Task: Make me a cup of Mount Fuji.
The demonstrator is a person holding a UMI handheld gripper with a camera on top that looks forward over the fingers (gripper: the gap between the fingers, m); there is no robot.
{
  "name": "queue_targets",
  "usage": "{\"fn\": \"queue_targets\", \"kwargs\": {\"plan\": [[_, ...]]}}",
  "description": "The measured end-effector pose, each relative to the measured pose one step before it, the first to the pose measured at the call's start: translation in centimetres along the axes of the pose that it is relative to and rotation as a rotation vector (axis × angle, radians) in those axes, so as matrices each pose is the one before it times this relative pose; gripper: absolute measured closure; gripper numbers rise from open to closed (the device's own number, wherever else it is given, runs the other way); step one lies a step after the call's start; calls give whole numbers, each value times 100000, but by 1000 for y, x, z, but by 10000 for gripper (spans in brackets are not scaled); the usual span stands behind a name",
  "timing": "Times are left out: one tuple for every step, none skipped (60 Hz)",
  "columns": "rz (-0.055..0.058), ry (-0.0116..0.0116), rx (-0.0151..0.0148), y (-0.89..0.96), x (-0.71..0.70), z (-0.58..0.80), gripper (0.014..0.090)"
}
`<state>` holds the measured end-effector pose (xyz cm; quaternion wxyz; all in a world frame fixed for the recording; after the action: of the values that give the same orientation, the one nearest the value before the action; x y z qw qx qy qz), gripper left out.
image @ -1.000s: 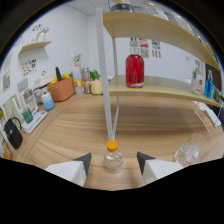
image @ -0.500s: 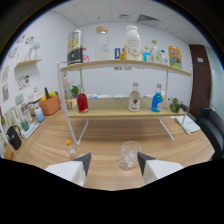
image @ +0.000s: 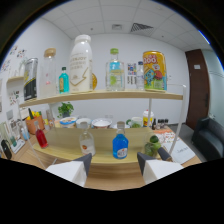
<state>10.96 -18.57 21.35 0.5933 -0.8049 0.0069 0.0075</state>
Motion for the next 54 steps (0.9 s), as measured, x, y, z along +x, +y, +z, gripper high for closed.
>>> {"fn": "queue_targets", "kwargs": {"plan": [[19,341,225,-157,260,578,200],[84,244,-86,-134,294,523,205],[15,-281,-39,-134,351,514,211],[51,-380,-103,-74,144,536,222],[32,-469,-97,-54,110,504,235],[37,-501,-158,-27,82,506,247],[16,-430,-167,-44,95,494,257],[-39,-342,-88,-12,87,442,265],[-208,-327,86,-44,89,461,274],[-155,-300,258,-4,-13,550,288],[-316,-460,94,-57,65,404,304],[-293,-335,-162,-25,-41,455,322],[-339,-378,-41,-22,30,363,344],[-357,-267,-66,16,-4,341,371],[-373,-133,-179,13,48,331,399],[-371,-146,-234,40,17,292,427],[-279,-338,-143,48,-38,235,455],[-206,-400,95,28,-14,321,478],[-222,-483,-88,60,-64,244,500],[-132,-534,-142,118,-165,192,521],[-75,-509,-396,137,-96,212,540],[-48,-319,-365,107,-47,150,561],[-53,-194,-139,59,-10,119,585],[-108,268,56,17,100,104,607],[-120,613,164,-8,165,85,633],[-323,674,494,-16,197,82,667],[-53,114,375,-45,-13,-35,667],[54,280,199,3,37,3,667],[85,208,22,21,50,5,670],[219,-53,110,-27,-20,4,670],[166,-101,-75,6,-27,-15,673],[13,-126,-100,6,-16,-23,673],[-53,-61,-156,17,32,-7,675],[-113,-129,-188,17,-23,-32,676],[-171,-180,-208,28,-42,-50,677],[-140,-256,-204,6,-50,-70,677],[-12,-177,-107,-19,-39,-108,677],[139,-285,-14,-85,-55,-92,678],[242,-190,138,-92,-52,-174,679],[268,-259,234,-118,-83,-224,679],[218,-182,347,-150,-58,-273,678],[32,83,389,-137,-43,-296,681],[-73,120,247,-132,-22,-345,682],[-188,170,106,-85,-28,-369,682],[-63,200,260,-92,-20,-403,682],[155,262,291,-76,-26,-437,681],[306,281,174,-28,-33,-469,681],[543,124,39,28,-12,-476,681],[488,307,104,52,-6,-483,681],[516,375,117,119,-2,-491,682],[485,360,-33,213,-30,-489,682],[394,533,-200,409,-1,-516,682],[347,639,-622,422,41,-436,682],[366,689,-802,498,18,-423,683]]}}
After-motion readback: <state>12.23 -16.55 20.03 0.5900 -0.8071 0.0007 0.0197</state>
